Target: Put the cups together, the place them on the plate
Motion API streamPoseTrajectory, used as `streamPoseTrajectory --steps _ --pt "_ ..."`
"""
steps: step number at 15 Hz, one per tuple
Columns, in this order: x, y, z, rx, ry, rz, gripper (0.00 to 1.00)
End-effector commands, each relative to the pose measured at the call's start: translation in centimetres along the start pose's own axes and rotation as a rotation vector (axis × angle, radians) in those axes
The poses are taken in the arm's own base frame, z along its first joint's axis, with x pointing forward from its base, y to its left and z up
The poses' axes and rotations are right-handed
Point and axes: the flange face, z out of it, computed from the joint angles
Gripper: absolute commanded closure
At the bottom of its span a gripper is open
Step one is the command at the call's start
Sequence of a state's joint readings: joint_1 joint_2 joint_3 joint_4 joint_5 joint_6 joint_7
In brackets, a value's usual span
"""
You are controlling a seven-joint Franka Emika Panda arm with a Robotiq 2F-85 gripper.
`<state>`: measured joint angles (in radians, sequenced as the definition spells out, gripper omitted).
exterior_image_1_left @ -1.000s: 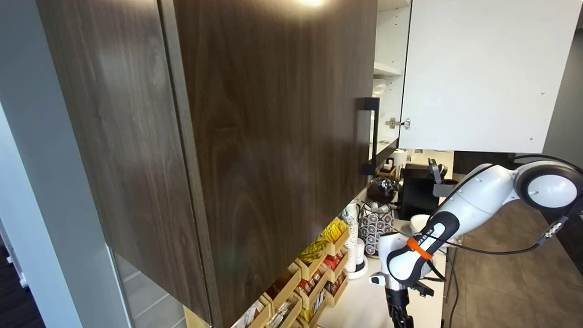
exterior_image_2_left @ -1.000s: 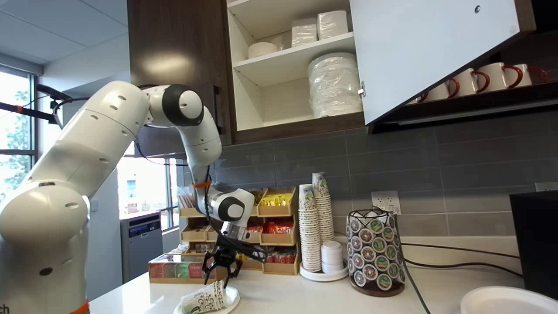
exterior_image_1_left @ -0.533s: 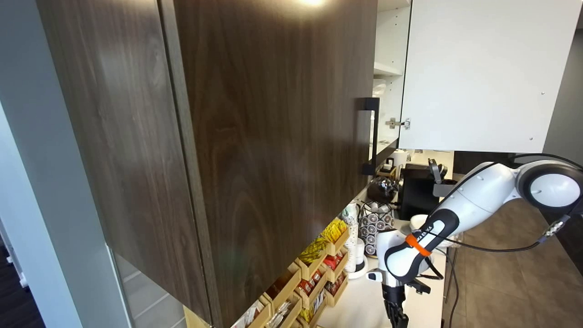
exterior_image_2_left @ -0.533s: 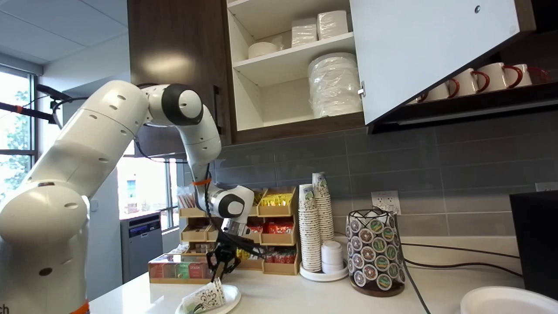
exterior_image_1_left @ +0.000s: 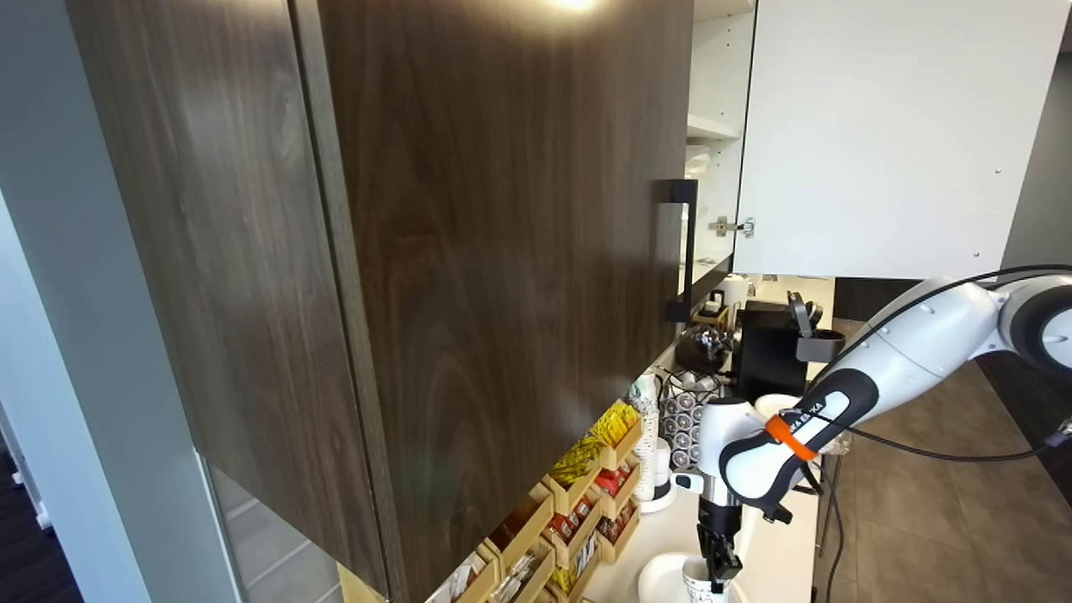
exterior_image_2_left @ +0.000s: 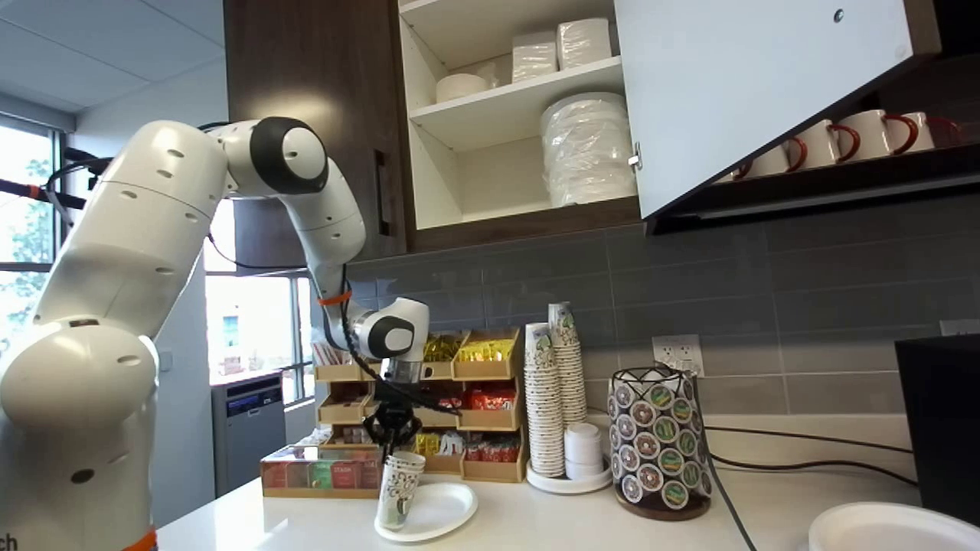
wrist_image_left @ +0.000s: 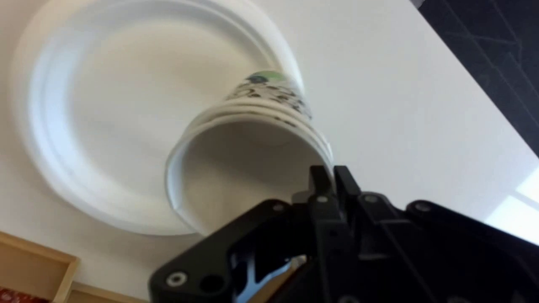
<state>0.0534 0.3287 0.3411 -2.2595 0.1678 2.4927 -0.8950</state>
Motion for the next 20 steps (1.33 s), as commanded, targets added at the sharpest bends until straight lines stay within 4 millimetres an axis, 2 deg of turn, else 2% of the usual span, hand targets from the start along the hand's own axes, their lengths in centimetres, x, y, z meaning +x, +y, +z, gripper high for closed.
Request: streamPoseTrajectory --steps 1,4,10,12,16,20 --pt "-0.8 -2.1 -1.6 -0.115 0.036 0.017 0.94" --pt "-1.1 -2.7 -2.5 -0.190 0.072 0.035 0.93" --pt "-2.3 -2.7 -2.1 -0.281 0.063 0.059 0.92" --pt "-2.3 -2.9 -2.0 -0.280 0.049 0.061 0.67" --pt "-2.2 -2.9 -2.4 -0.287 0.047 0.065 0.38" --pt "-2.3 -2.7 -4.7 -0.299 0.067 0.121 0.09"
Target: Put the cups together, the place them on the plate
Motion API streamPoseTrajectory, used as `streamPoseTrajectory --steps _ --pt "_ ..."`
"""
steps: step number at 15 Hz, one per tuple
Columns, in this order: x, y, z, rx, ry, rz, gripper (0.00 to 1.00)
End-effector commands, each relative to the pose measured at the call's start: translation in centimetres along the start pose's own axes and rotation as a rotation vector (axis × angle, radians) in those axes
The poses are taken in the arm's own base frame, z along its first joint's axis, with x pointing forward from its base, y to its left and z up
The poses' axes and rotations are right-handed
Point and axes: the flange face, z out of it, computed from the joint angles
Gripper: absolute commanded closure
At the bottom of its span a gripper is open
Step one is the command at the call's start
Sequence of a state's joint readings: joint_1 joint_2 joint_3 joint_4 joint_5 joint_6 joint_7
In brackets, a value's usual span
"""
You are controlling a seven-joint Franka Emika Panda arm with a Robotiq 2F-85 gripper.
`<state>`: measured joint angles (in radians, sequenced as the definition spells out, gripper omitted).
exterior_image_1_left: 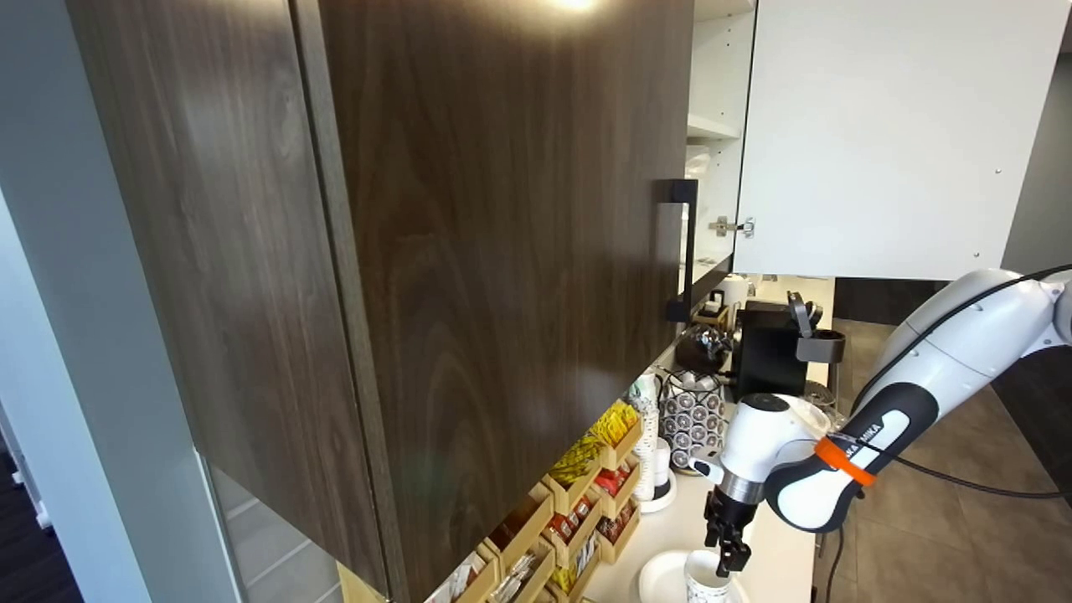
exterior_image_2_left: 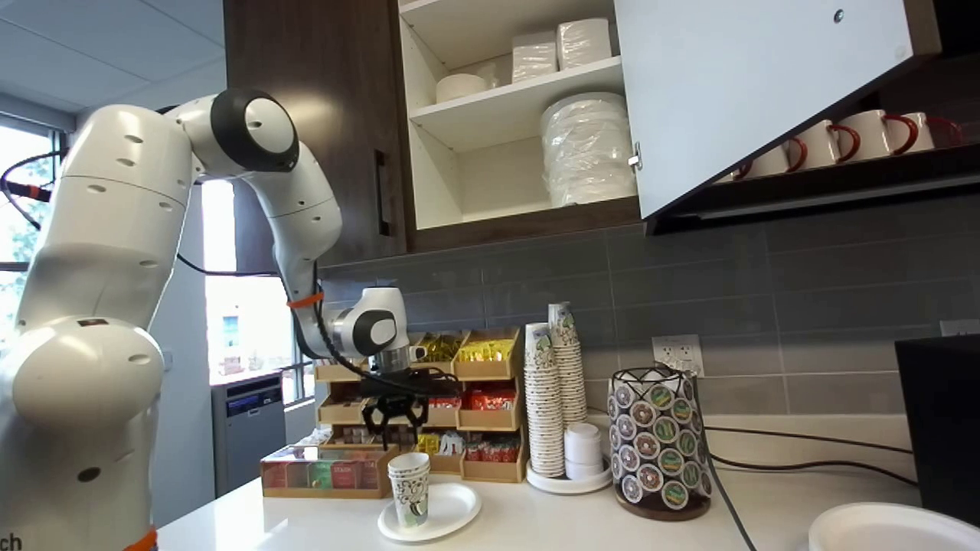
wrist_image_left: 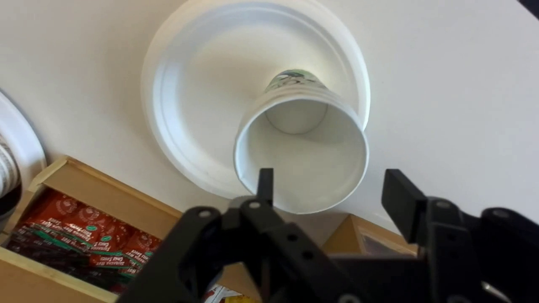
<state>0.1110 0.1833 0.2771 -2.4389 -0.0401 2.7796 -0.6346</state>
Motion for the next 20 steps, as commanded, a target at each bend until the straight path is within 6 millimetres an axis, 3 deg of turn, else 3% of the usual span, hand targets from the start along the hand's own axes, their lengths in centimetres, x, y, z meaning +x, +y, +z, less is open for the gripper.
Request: streamPoseTrajectory --steps 1,7,13,18,20 --pt "-0.4 0.4 -2.6 -0.008 -0.007 0.082 0.01" --pt "-1.3 2.1 -8.1 0.008 -0.053 0.189 0.00" --pt "-1.5 2.5 -12.7 0.085 -0.128 0.242 0.00" --pt "-1.6 2.2 -14.7 0.141 -0.155 0.252 0.00" --pt "-1.5 2.7 -14.3 0.112 -0.150 0.240 0.00"
